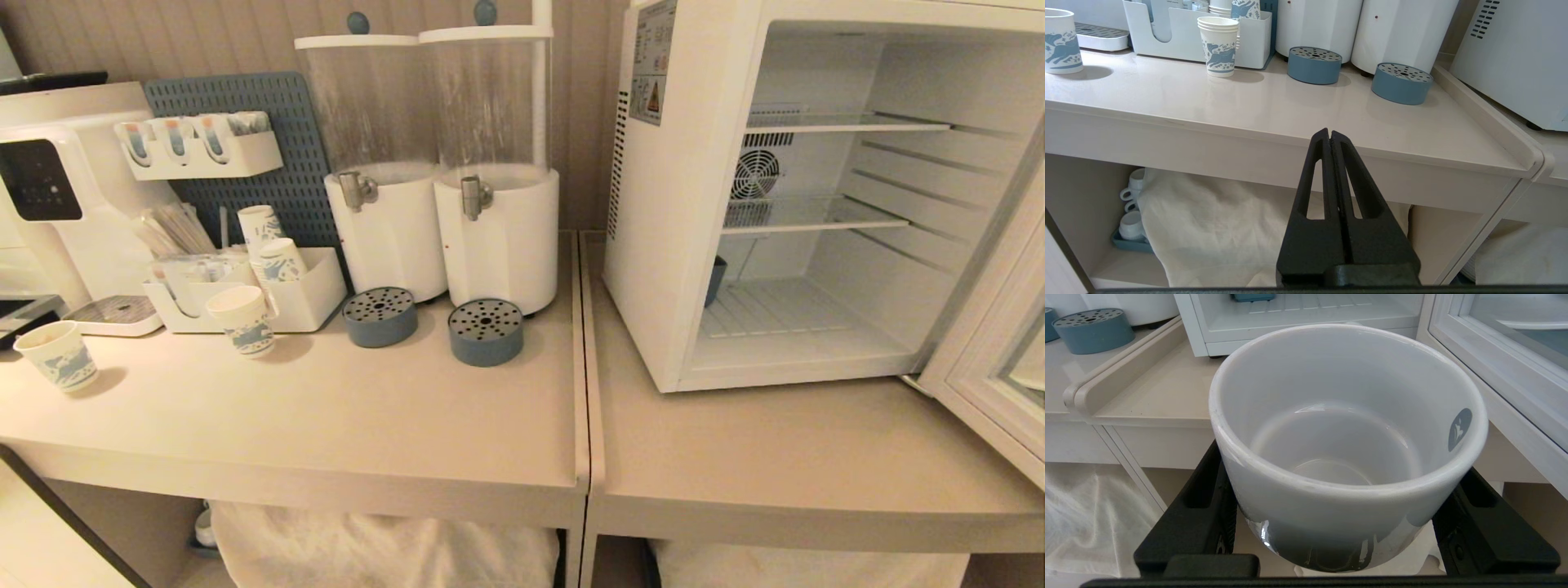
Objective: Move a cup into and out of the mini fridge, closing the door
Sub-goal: Place the ceramic cup on the table
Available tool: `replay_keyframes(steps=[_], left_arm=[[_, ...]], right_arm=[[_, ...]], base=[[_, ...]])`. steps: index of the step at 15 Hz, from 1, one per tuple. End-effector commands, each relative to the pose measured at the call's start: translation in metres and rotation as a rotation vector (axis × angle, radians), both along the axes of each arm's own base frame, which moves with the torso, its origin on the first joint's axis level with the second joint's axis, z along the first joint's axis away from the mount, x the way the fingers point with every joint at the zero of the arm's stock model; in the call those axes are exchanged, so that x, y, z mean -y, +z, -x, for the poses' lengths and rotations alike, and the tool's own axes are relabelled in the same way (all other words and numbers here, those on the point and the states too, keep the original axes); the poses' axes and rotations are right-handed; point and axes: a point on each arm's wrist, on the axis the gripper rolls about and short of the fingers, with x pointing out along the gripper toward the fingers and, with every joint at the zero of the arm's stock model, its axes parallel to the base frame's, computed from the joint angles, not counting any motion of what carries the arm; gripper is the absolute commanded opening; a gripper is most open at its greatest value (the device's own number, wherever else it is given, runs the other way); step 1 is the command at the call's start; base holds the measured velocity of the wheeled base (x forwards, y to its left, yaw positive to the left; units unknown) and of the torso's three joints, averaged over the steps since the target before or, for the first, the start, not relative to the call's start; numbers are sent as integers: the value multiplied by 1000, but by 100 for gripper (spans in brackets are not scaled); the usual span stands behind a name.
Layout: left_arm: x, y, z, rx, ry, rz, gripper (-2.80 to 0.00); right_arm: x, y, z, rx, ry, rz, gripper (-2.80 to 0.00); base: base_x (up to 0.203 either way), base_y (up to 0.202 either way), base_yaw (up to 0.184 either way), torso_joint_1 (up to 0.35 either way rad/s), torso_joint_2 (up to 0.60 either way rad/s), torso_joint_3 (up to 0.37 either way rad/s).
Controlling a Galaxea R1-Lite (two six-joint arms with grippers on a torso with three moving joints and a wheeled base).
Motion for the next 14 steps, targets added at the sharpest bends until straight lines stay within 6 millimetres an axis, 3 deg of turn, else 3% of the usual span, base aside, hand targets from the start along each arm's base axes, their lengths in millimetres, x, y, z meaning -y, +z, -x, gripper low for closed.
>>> replay_keyframes(steps=[1,12,14], left_arm=[[0,-11,-3,-35,0,1,-280],[0,-11,-3,-35,1,1,-280],[0,-11,-3,-35,-1,1,-280]], right_arm=[[0,0,0,-5,2,0,-280],[0,0,0,-7,2,0,-280],[0,0,-1,-8,1,1,-280]], base=[[0,0,0,0,0,0],[0,0,0,0,0,0],[-112,0,1,6,3,2]])
